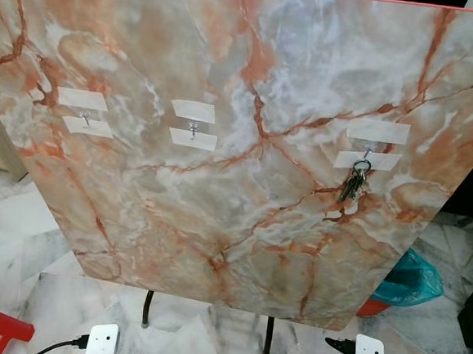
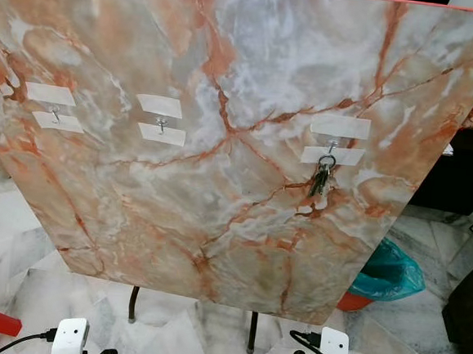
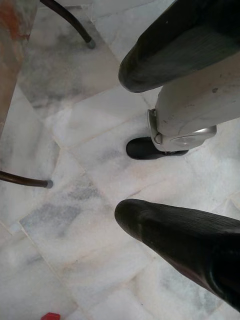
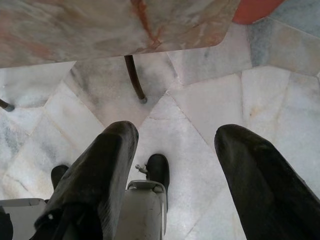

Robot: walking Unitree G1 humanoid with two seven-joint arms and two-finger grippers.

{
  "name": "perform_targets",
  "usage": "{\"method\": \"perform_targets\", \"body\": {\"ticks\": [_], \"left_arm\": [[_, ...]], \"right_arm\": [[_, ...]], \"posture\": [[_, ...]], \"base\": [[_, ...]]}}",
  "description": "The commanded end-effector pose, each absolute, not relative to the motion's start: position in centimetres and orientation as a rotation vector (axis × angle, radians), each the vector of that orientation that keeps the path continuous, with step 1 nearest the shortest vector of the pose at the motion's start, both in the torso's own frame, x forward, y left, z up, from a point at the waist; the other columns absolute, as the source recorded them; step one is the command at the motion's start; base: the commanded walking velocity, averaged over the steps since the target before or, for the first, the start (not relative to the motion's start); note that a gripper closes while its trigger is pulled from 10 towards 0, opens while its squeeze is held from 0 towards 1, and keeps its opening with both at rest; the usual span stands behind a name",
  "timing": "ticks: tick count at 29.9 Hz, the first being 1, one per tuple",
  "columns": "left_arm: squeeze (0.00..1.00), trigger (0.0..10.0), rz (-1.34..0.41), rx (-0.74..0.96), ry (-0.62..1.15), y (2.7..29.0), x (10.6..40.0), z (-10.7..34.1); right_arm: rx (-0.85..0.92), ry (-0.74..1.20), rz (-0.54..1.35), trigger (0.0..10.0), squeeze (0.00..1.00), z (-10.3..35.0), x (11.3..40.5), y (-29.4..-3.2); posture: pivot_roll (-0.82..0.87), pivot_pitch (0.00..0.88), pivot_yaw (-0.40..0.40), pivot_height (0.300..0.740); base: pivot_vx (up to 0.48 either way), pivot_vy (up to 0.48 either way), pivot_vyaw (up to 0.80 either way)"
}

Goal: Hang keys on a hook

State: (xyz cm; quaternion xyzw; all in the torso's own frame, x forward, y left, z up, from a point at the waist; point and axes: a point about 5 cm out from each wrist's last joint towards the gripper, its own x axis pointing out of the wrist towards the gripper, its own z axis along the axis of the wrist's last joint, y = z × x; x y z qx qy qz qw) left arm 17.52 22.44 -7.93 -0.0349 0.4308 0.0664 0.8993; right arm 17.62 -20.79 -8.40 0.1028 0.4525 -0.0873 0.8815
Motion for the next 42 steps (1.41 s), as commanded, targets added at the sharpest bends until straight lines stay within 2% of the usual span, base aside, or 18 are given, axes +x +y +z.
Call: {"method": "perform_targets", "body": {"ticks": [1, 10, 14, 31, 42], "left_arm": [[0.0, 10.0, 0.142, -0.058, 0.912, 22.7, 17.1, -8.1], [0.0, 10.0, 0.143, -0.059, 0.909, 22.8, 17.2, -8.0], [0.0, 10.0, 0.151, -0.062, 0.895, 22.9, 18.0, -7.7], [0.0, 10.0, 0.154, -0.069, 0.905, 22.8, 17.8, -7.8], [0.0, 10.0, 0.141, -0.053, 0.915, 22.9, 17.5, -7.9]], "right_arm": [[0.222, 0.945, -0.182, 10.0, 0.0, -8.4, 17.7, -20.6], [0.225, 0.945, -0.189, 10.0, 0.0, -8.4, 17.7, -20.7], [0.244, 0.929, -0.228, 10.0, 0.0, -8.1, 18.3, -21.2], [0.254, 0.938, -0.25, 10.0, 0.0, -8.3, 17.7, -21.5], [0.234, 0.95, -0.252, 10.0, 0.0, -8.4, 17.3, -21.7]], "posture": [[0.03, 0.0, -0.02, 0.74], [0.04, 0.0, -0.014, 0.74], [0.05, 0.006, -0.011, 0.74], [0.03, 0.02, -0.005, 0.74], [0.04, 0.0, -0.007, 0.74]], "base": [[0.0, 0.0, 0.0], [0.0, 0.0, 0.0], [0.0, 0.264, 0.0], [0.0, 0.259, 0.0], [0.0, 0.258, 0.0]]}}
